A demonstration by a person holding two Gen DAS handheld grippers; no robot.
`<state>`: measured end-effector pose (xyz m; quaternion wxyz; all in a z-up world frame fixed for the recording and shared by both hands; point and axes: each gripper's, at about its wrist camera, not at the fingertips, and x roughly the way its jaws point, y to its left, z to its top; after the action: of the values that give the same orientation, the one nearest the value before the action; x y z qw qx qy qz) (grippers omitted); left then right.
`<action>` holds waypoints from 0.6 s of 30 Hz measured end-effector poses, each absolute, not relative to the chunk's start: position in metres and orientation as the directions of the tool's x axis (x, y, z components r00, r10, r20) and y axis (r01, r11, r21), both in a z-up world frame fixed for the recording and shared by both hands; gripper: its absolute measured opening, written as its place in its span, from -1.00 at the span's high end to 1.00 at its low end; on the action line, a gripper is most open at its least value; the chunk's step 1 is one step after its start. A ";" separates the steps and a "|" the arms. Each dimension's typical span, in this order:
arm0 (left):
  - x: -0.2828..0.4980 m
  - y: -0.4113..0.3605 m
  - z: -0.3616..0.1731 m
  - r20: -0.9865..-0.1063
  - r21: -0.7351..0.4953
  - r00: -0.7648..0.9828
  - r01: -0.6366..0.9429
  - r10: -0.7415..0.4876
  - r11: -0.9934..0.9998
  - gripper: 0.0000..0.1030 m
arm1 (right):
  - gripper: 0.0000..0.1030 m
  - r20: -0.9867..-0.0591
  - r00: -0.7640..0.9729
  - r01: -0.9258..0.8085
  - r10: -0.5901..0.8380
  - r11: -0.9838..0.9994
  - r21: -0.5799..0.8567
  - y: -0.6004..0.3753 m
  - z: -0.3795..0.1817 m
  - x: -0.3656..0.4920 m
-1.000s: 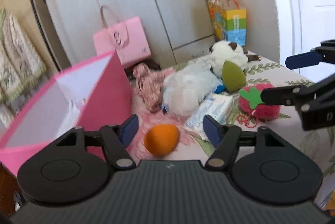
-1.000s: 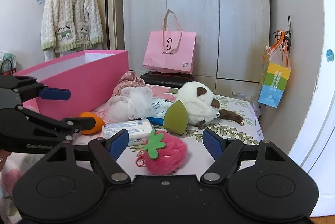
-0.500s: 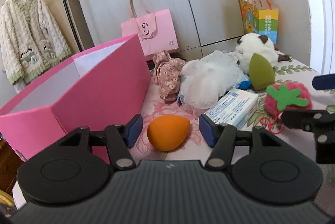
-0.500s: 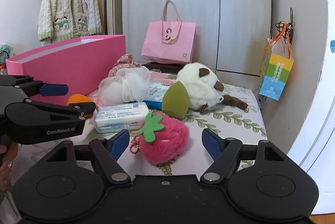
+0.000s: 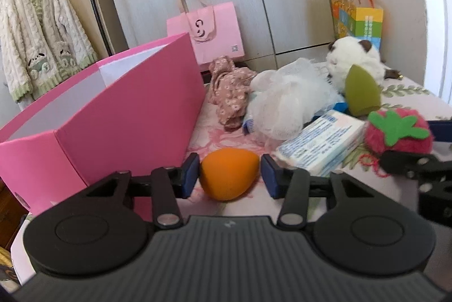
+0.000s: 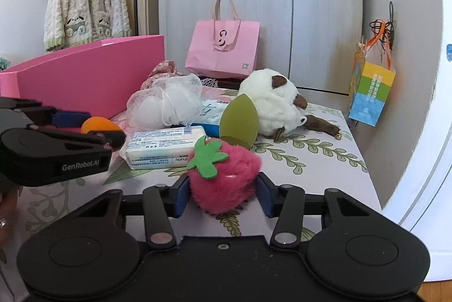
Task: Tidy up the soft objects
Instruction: 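Grasp the orange sponge with the left tool while the right tool grasps the strawberry pom-pom, then carry the orange sponge and strawberry pom-pom with both tools over the pink box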
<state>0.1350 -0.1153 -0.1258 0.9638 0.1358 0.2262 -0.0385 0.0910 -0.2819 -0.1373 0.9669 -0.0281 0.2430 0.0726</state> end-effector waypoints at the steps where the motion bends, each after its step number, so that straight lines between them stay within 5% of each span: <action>1: 0.136 -0.114 -0.127 -0.446 0.242 0.895 0.138 -0.016 0.960 0.16 | -0.01 -0.473 0.872 -0.152 0.127 0.988 -0.015 -0.282 -0.138 0.091; 12: 0.131 -0.109 -0.120 -0.455 0.188 0.889 0.163 -0.061 0.969 0.17 | 0.05 -0.464 0.881 -0.111 0.096 0.994 -0.006 -0.279 -0.139 0.085; 18: 0.125 -0.109 -0.116 -0.463 0.147 0.881 0.191 -0.103 0.970 0.18 | 0.06 -0.454 0.884 -0.058 0.108 0.991 0.122 -0.284 -0.130 0.078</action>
<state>0.1246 -0.1087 -0.1156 0.9650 0.0946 0.2323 -0.0761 0.0776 -0.2836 -0.1303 0.9692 0.0526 0.2366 0.0427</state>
